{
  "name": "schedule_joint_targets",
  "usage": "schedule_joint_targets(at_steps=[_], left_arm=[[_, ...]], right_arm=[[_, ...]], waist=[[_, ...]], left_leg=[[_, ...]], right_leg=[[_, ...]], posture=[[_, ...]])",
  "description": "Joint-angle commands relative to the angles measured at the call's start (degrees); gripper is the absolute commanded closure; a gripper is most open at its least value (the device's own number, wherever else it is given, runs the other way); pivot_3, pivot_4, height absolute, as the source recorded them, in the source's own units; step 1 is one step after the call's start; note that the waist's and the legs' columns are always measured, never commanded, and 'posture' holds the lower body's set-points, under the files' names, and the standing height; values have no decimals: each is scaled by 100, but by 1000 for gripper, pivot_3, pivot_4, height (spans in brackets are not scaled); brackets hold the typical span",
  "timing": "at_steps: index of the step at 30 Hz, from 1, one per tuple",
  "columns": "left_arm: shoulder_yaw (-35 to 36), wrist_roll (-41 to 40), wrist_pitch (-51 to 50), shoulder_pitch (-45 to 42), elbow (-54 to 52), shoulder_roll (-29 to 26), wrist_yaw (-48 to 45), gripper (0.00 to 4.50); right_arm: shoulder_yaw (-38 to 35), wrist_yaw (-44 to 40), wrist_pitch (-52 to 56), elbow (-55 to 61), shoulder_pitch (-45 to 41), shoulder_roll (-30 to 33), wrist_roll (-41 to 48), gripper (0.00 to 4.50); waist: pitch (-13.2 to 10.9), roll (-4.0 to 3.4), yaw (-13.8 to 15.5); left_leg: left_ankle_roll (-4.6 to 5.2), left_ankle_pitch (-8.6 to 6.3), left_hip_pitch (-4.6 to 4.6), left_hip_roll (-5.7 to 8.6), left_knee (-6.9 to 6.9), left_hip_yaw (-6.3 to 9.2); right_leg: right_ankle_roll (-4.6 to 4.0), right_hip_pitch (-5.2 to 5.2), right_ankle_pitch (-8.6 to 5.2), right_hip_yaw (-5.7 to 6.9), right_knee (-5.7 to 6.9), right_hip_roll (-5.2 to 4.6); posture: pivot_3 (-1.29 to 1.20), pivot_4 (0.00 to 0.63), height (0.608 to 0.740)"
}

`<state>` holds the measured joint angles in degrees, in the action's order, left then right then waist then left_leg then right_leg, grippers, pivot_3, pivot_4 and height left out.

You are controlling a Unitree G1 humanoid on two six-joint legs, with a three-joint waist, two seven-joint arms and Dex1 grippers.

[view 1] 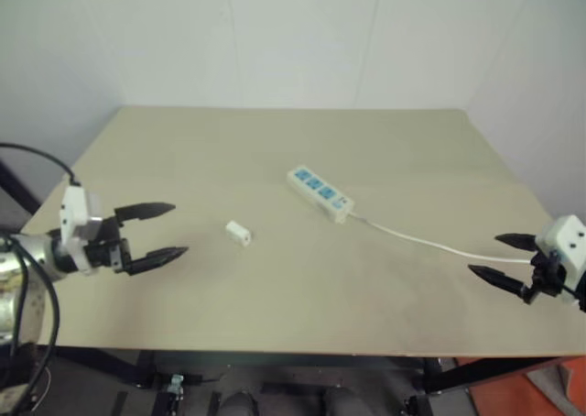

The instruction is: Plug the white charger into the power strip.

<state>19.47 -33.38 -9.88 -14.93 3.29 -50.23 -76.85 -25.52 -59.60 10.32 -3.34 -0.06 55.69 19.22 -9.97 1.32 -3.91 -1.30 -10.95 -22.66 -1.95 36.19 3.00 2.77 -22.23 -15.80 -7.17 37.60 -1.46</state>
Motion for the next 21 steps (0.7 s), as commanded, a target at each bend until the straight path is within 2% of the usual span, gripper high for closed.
schedule_joint_targets(at_steps=[1, 14, 17, 21], left_arm=[[12, -49, 30, -128, 9, -44, -54, 42], [-132, 37, 58, -333, 186, -42, -163, 42], [-212, 53, 34, -365, 187, -39, -180, 42], [-462, 284, 54, -436, 148, -48, -88, 42]], right_arm=[[-239, 85, 40, 179, 64, 71, 40, 0], [-82, 196, 35, 258, 46, -19, 99, 0], [405, 275, 244, 137, -493, -213, 79, 0], [1454, 712, 216, -539, -1776, -851, -522, 0]], waist=[[0, 0, -1], [0, 0, -8], [0, 1, -32], [0, 4, -111]], left_leg=[[0, 0, 0, 0, -1, 0], [0, 0, -1, 0, -1, -1], [0, 0, 0, -1, -1, -1], [0, 0, 9, -2, -3, -2]], right_leg=[[0, 0, 0, 0, -2, 0], [0, -1, 0, -1, -4, 0], [1, 0, 1, -1, -3, 1], [1, 1, 2, -6, 3, 3]], posture=[[0, 150, 740], [0, 150, 740], [0, 150, 740], [0, 150, 740]])
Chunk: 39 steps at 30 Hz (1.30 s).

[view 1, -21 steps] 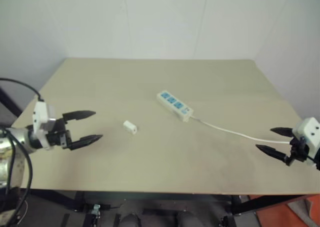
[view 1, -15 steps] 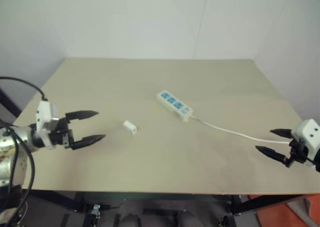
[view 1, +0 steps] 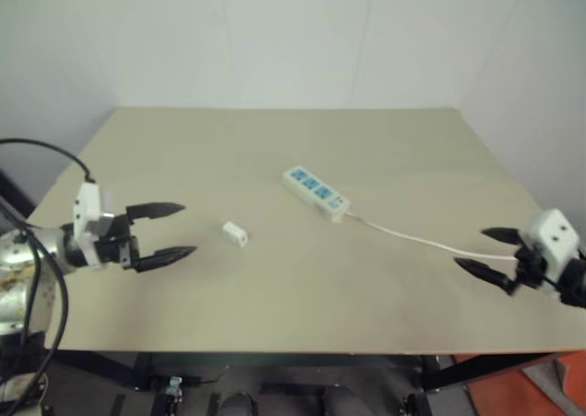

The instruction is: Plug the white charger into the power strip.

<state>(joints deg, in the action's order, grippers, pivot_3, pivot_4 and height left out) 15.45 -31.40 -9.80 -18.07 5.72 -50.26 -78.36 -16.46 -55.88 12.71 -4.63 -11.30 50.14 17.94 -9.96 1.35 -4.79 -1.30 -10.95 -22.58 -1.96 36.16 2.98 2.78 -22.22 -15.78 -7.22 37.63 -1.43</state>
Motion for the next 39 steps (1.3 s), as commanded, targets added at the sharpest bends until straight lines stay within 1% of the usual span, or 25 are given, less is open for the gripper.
schedule_joint_targets(at_steps=[1, 4, 6, 7, 9, 12, 13, 14, 16, 21, 22, 25, 28, 31, 32, 34, 35, 38, 39], left_arm=[[-75, 40, -74, -163, -149, -31, 113, 42], [-208, -7, -416, -283, -354, -143, 133, 42], [-289, 98, -421, -321, -459, -196, 151, 42], [-330, 175, -422, -334, -494, -232, 185, 42], [-420, 432, -294, -320, -555, -309, 279, 42], [-447, 599, -232, -159, -649, -391, 332, 42], [-402, 567, -202, -59, -689, -405, 274, 0], [-353, 524, -189, 32, -722, -414, 226, 0], [-273, 507, -149, 181, -758, -421, 241, 0], [-196, 485, -77, 344, -799, -372, 319, 0], [-207, 485, -66, 351, -800, -357, 315, 0], [-296, 530, 7, 311, -741, -328, 287, 0], [-407, 578, 73, 167, -604, -289, 264, 0], [-511, 485, -15, 35, -526, -311, 83, 0], [-532, 479, -8, 14, -525, -307, 60, 0], [-545, 520, 27, -6, -508, -290, 73, 0], [-545, 538, 37, -8, -502, -287, 84, 0], [-542, 555, 60, -10, -480, -287, 87, 0], [-550, 550, 66, -23, -457, -291, 63, 0]], right_arm=[[796, 445, -150, -734, -967, -471, -605, 0], [1334, 690, -602, -2192, -1990, -1134, -1049, 0], [1555, 890, -978, -3227, -2599, -1451, -1327, 0], [1594, 999, -1101, -3705, -2884, -1582, -1407, 0], [1625, 1136, -1256, -4551, -3402, -1781, -1508, 0], [1739, 943, -1535, -5302, -3813, -1868, -1648, 0], [1789, 841, -1591, -5468, -3894, -1870, -1698, 389], [1823, 737, -1633, -5592, -3957, -1874, -1734, 595], [1867, 617, -1701, -5749, -4054, -1907, -1795, 1268], [1968, 481, -1862, -5882, -4126, -1991, -1960, 3093], [1971, 461, -1876, -5865, -4121, -2011, -1963, 3372], [1967, 416, -1896, -5798, -4110, -2047, -1961, 4419], [1934, 203, -1792, -5537, -4016, -2048, -1851, 4485], [1952, -11, -1672, -4700, -3641, -1983, -1756, 4485], [1937, -30, -1550, -4198, -3411, -1932, -1714, 4485], [1785, -238, -1202, -2661, -2610, -1672, -1425, 4485], [1724, -294, -1023, -2103, -2315, -1570, -1305, 4485], [1477, -393, -504, -806, -1542, -1260, -925, 4485], [1301, -477, -282, -323, -1139, -1072, -732, 4485]], waist=[[-2, 2, -27], [-7, 7, -61], [-8, 7, -71], [-8, 7, -72], [-9, 6, -63], [-11, 4, -64], [-11, 4, -66], [-11, 4, -73], [-11, 3, -81], [-11, 3, -76], [-11, 3, -79], [-11, 3, -88], [-11, 3, -88], [-11, 3, -91], [-11, 3, -93], [-11, 2, -75], [-11, 1, -55], [-14, -2, -19], [-14, -3, -13]], left_leg=[[0, 0, 3, -1, -2, 0], [0, 0, -6, 1, -5, 2], [0, 0, -18, 1, -7, 3], [0, 0, -22, 4, -9, 3], [0, 0, -29, 7, -19, 5], [0, 0, -34, 11, -29, 7], [0, 0, -38, 10, -30, 9], [0, -1, -38, 10, -35, 10], [1, -2, -38, 10, -38, 9], [0, -2, -29, 7, -30, 15], [0, -2, -27, 8, -28, 15], [-1, -1, -21, 6, -22, 13], [-1, -1, -21, 2, -23, 14], [-1, -1, -24, 1, -25, 16], [-1, -1, -25, 1, -27, 15], [0, -1, -32, 1, -28, 15], [0, -1, -36, 1, -31, 18], [4, -4, -60, 5, -27, 21], [4, -4, -62, 7, -24, 19]], right_leg=[[0, 0, 0, -1, -1, 1], [-2, -5, 1, 1, -4, 1], [-5, -14, 3, 2, -8, 0], [-24, -15, 14, 3, -8, -3], [-48, -23, 29, 6, -14, -8], [-51, -26, 30, 12, -23, -16], [-52, -25, 31, 14, -32, -16], [-52, -22, 31, 16, -40, -17], [-53, -22, 31, 16, -44, -18], [-50, -12, 36, 22, -39, -15], [-48, -9, 37, 21, -40, -15], [-44, -4, 39, 18, -40, -12], [-45, -4, 40, 18, -40, -7], [-46, -7, 40, 18, -40, -4], [-46, -9, 40, 17, -40, -5], [-46, -15, 40, 18, -40, -5], [-46, -17, 40, 21, -41, -7], [-46, -36, 37, 24, -40, -12], [-45, -38, 38, 23, -38, -15]], posture=[[0, 150, 740], [0, 150, 740], [0, 150, 740], [0, 150, 740], [0, 150, 740], [0, 150, 740], [0, 150, 740], [0, 150, 740], [0, 150, 740], [0, 150, 740], [0, 150, 740], [0, 150, 740], [0, 150, 740], [0, 150, 740], [0, 150, 740], [0, 150, 740], [0, 150, 740], [0, 150, 740], [0, 150, 740]])
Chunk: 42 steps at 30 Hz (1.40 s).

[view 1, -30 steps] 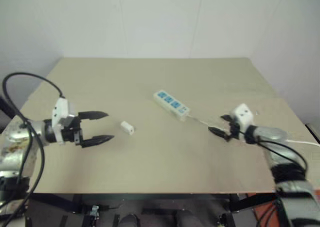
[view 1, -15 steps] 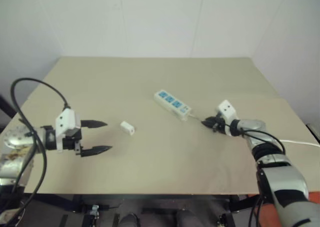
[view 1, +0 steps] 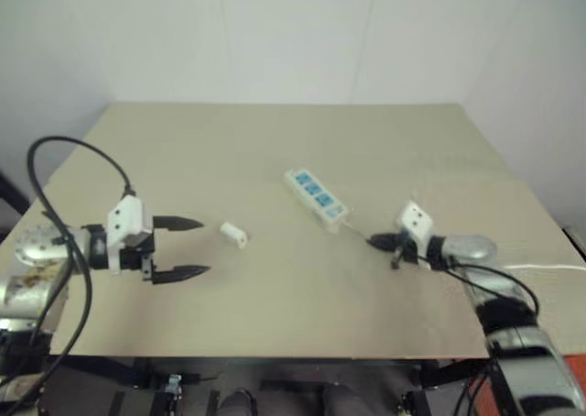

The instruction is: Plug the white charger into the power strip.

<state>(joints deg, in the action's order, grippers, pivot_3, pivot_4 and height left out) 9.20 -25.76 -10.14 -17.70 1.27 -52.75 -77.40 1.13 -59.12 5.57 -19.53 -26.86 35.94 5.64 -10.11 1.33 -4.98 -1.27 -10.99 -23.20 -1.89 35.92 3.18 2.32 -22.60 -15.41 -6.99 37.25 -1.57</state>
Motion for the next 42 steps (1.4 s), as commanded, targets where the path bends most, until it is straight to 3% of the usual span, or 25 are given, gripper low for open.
schedule_joint_targets(at_steps=[1, 8, 14, 21, 42], left_arm=[[37, 9, 124, -106, 42, -32, -52, 0], [-276, 156, 189, -486, 307, 139, -153, 0], [-414, 194, 219, -680, 504, 163, -305, 0], [-437, 240, 261, -654, 497, 210, -288, 0], [-422, 306, 306, -668, 464, 294, -270, 0]], right_arm=[[-581, -187, 572, 1513, 728, 486, 613, 4485], [-651, 409, 719, 2220, 1662, 503, 559, 4485], [-613, 930, 818, 2570, 1818, 163, 626, 2542], [-835, 1978, 1117, 3207, 1731, -696, 982, 175], [-170, 2571, 913, 2567, 1397, -1397, 604, 83]], waist=[[0, -1, 25], [0, 1, 88], [0, 1, 91], [0, 1, 105], [0, 1, 101]], left_leg=[[0, 0, 2, 0, 4, -3], [-4, 5, 32, -6, 10, -8], [-3, 7, 35, -9, 9, -7], [-3, 6, 20, -6, 8, -7], [-3, 6, 23, -8, 7, -6]], right_leg=[[2, 1, 1, -2, 0, 0], [49, 25, -21, -9, -2, 12], [48, 26, -20, -13, -1, 18], [47, 20, -19, -10, -6, 12], [46, 20, -20, -9, -6, 14]], posture=[[0, 150, 740], [0, 150, 740], [0, 150, 740], [0, 150, 740], [0, 150, 740]])
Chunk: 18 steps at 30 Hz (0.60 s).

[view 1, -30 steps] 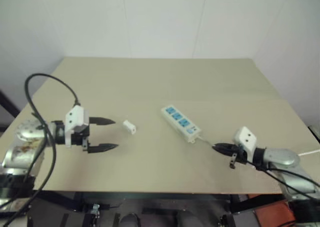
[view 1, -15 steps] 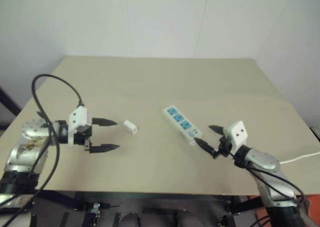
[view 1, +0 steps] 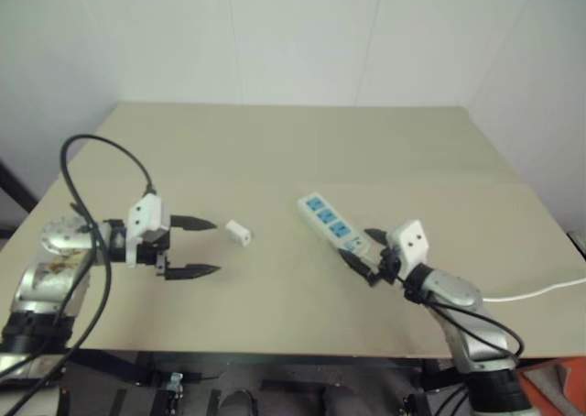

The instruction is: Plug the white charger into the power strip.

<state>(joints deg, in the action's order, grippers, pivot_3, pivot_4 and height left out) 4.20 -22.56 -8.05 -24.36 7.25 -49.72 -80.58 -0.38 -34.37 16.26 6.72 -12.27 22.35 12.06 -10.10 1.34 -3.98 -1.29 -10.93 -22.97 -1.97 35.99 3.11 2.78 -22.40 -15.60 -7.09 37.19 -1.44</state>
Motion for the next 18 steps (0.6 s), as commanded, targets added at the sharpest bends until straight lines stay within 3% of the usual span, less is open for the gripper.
schedule_joint_targets(at_steps=[1, 18], left_arm=[[78, -7, 120, 9, -133, -10, 53, 0], [-11, 63, 210, -50, -96, 111, 176, 0]], right_arm=[[-19, 100, -132, -123, -58, -60, -25, 83], [48, 346, -394, -808, 82, -565, -112, 83]], waist=[[0, 0, 0], [3, 4, -1]], left_leg=[[0, 0, 0, 0, 0, 0], [0, 0, 5, 0, -1, 0]], right_leg=[[0, 0, 0, 0, 1, 0], [0, 3, 0, 0, 1, 0]], posture=[[0, 150, 740], [0, 150, 740]])
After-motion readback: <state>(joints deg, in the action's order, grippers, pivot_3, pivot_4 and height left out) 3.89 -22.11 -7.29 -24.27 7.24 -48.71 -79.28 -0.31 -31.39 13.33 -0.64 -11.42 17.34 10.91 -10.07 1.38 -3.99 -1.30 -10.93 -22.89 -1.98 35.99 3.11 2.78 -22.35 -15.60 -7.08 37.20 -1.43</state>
